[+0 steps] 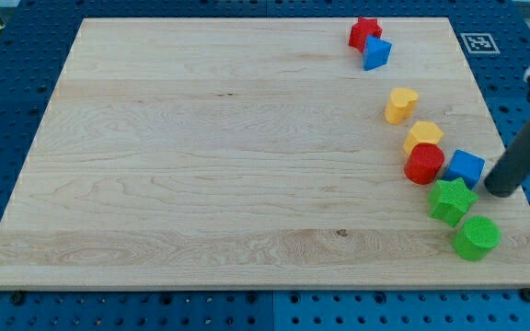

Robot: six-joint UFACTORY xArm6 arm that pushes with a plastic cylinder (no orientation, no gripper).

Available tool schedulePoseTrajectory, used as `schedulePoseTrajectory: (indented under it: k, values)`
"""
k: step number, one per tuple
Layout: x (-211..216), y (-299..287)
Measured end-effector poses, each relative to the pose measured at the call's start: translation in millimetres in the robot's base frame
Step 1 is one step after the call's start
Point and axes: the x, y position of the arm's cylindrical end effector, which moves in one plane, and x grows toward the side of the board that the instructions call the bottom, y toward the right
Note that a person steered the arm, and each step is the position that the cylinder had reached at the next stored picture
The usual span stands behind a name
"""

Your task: Move blue cube to the right of yellow hexagon

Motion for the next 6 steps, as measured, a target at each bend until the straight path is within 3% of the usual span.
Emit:
schedulePoseTrajectory:
  k: [1,3,6]
  values:
    - [28,6]
    - [26,-19]
    - [-28,-24]
